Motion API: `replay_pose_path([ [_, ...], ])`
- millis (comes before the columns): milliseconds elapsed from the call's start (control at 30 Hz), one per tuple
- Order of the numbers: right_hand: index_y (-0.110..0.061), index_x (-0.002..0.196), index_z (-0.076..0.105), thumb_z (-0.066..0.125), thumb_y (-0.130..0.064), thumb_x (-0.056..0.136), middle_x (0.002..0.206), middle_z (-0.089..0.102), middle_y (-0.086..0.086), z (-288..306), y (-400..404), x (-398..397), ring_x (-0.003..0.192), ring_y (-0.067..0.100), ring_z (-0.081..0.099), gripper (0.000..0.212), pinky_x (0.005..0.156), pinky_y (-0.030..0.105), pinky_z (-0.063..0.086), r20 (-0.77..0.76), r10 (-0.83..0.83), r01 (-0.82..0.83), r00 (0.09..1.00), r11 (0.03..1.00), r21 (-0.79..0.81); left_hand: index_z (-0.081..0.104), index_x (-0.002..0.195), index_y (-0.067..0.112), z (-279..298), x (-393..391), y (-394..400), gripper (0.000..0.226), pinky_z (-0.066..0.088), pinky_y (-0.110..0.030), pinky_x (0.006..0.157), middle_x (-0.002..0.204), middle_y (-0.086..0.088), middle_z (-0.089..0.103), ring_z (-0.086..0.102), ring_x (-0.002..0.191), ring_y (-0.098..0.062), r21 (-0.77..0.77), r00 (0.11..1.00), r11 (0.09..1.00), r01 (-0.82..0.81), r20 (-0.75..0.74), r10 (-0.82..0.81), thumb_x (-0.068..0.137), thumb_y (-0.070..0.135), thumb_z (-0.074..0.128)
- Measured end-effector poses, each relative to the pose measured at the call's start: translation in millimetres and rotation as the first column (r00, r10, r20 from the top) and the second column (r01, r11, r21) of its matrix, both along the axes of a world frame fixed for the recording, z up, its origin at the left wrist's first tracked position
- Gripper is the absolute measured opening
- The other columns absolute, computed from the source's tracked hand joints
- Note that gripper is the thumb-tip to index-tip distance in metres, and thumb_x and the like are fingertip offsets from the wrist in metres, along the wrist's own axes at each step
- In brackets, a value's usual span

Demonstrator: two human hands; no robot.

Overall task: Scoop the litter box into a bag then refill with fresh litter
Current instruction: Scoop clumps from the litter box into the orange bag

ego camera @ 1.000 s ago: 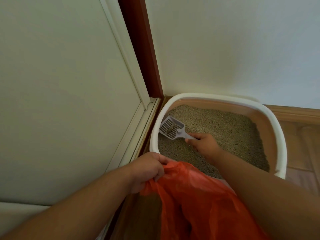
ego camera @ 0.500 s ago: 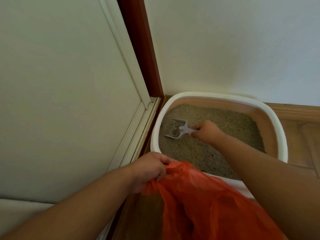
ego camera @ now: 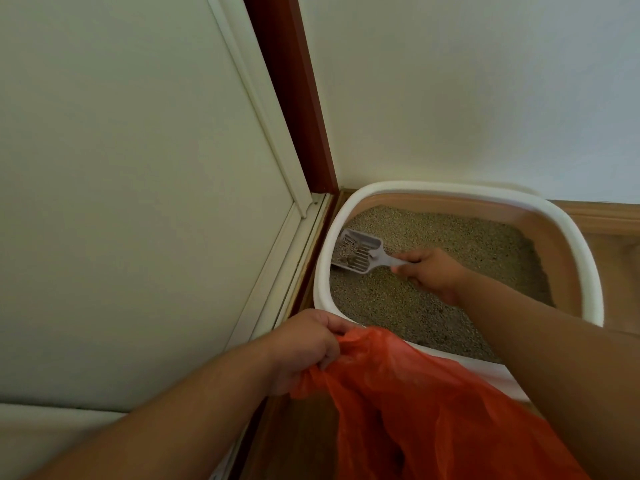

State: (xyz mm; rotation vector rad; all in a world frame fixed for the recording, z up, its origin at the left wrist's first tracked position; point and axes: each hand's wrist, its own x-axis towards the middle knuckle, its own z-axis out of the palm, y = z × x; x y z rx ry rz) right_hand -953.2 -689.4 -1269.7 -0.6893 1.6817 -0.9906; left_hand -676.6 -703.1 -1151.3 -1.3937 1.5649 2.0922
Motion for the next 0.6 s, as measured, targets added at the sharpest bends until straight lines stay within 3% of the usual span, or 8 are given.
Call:
replay_pose_path([
  [100,-0.009,0.124,0.071,0.07,-0.004,0.091,0.072,0.067,0.0,-2,15,0,0.056,0.008,0.044,0.033,0.048,0.018,0.041,0.135,-0.061,0.064,0.989,0.998,-0.022,0.081,0.108,0.014,-2,-1,-1,0.078,0.046,-0.024,0.05,0.106,-0.026,0.074,0.071,0.08,-0.028,-0.007,1.0,1.0,0.011,-0.008,-0.011,0.059,-0.025,0.034],
  [167,-0.01,0.124,0.071,0.07,-0.004,0.092,0.07,0.067,-0.002,0,26,-6,0.054,0.008,0.043,0.033,0.044,0.016,0.041,0.172,-0.127,0.131,0.977,0.991,-0.012,0.081,0.107,0.014,-1,-5,0,0.078,0.045,-0.025,0.051,0.101,-0.025,0.074,0.068,0.075,-0.027,-0.005,1.0,1.0,0.01,-0.021,-0.01,0.06,-0.025,0.034],
  [267,-0.014,0.121,0.072,0.074,-0.011,0.09,0.073,0.063,0.003,6,42,-23,0.055,0.009,0.043,0.031,0.047,0.02,0.04,0.081,-0.193,0.194,0.978,0.981,0.001,0.082,0.106,0.012,2,-12,4,0.076,0.041,-0.023,0.045,0.086,-0.019,0.07,0.058,0.053,-0.019,-0.006,1.0,1.0,-0.002,-0.026,0.002,0.063,-0.027,0.032],
  [333,-0.014,0.12,0.072,0.075,-0.011,0.09,0.08,0.065,0.008,14,53,-35,0.058,0.011,0.044,0.031,0.052,0.023,0.04,0.046,-0.21,0.211,0.977,0.977,-0.027,0.081,0.107,0.011,3,-20,7,0.076,0.04,-0.022,0.044,0.089,-0.021,0.068,0.055,0.051,-0.02,-0.012,0.999,1.0,0.0,-0.038,-0.001,0.062,-0.026,0.032],
  [467,-0.019,0.119,0.074,0.076,-0.016,0.089,0.08,0.067,0.007,35,78,-59,0.068,0.02,0.047,0.03,0.062,0.032,0.042,-0.09,-0.196,0.19,0.976,0.979,-0.076,0.08,0.109,0.007,4,-35,15,0.075,0.042,-0.02,0.043,0.076,-0.017,0.068,0.055,0.046,-0.019,-0.016,0.999,1.0,0.004,-0.039,-0.004,0.064,-0.027,0.03],
  [600,-0.027,0.116,0.075,0.076,-0.021,0.089,0.075,0.067,0.005,49,111,-70,0.069,0.02,0.052,0.028,0.064,0.031,0.046,-0.186,-0.131,0.119,0.974,0.99,-0.071,0.081,0.108,0.009,7,-48,22,0.076,0.045,-0.023,0.046,0.087,-0.023,0.07,0.058,0.052,-0.022,-0.034,0.999,0.999,0.022,-0.045,-0.023,0.064,-0.027,0.031],
])
